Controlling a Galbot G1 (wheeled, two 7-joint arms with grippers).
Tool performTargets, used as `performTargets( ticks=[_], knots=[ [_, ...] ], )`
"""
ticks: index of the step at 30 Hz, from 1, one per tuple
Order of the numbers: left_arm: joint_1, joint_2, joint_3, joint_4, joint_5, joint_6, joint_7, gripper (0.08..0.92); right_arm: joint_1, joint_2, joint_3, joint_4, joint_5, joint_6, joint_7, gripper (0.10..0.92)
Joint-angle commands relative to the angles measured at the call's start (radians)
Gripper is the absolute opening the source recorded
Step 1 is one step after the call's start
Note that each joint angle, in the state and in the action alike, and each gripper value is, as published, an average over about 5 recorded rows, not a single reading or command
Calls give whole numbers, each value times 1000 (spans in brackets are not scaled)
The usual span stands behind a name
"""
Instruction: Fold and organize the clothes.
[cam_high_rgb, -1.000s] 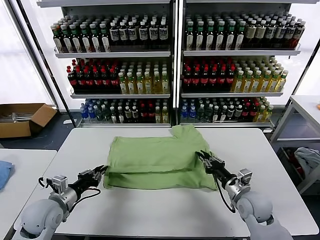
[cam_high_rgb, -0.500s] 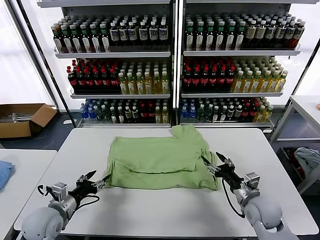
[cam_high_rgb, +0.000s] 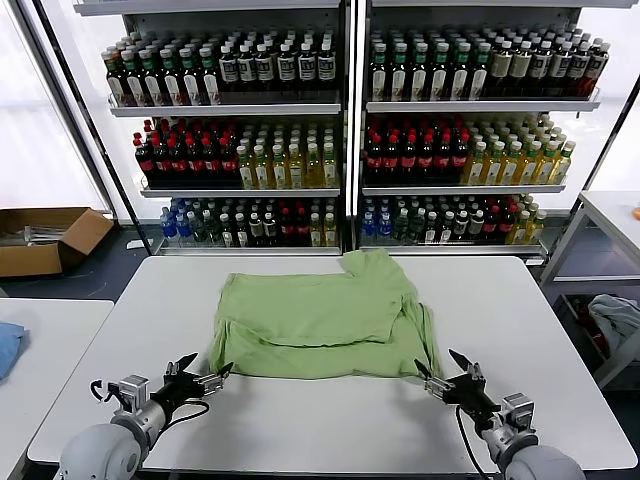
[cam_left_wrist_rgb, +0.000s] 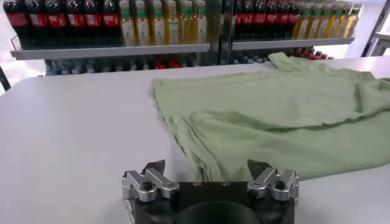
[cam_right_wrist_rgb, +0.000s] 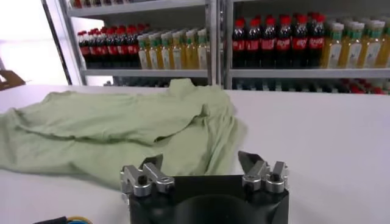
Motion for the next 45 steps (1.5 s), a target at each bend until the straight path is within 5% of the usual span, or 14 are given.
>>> performTargets(
  ticks=[1,18,28,45],
  knots=[
    [-9,-13,7,16,6,1,2,813,-20,9,-38,6,-13,-14,5,589],
    [2,9,1,22,-9,-9,39,368,11,-6,-57,-14,25,-48,4,119],
    [34,50,-25,4,-41,-47,137,115,-16,-45,-15,4,43,-49,-6,106],
    [185,129,-110,-61,-91,-93,242,103,-233,-66,155,124,99,-25,-43,106]
  ],
)
